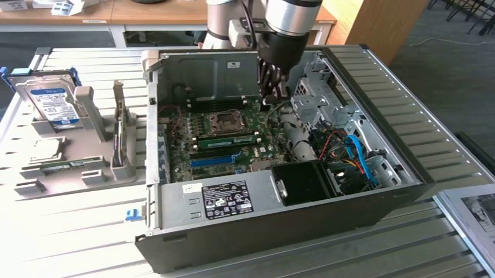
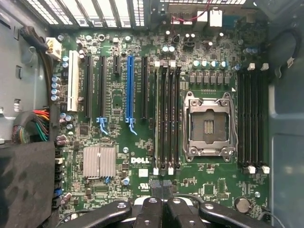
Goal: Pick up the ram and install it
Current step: 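Press down the ram until it locks into place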
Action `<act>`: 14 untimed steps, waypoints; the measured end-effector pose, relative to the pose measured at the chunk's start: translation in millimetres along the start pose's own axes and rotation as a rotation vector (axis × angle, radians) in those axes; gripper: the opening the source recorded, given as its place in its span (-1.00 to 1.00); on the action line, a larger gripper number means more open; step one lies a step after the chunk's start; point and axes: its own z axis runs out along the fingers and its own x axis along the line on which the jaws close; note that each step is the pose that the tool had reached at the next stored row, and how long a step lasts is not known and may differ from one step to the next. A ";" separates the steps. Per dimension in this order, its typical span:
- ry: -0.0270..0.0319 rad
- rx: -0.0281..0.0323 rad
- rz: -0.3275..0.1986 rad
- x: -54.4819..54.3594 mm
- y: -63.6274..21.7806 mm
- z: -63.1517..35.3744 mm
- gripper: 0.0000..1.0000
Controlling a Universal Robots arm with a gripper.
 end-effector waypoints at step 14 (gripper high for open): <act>0.0000 0.0000 0.000 0.2 -0.7 12.8 -0.80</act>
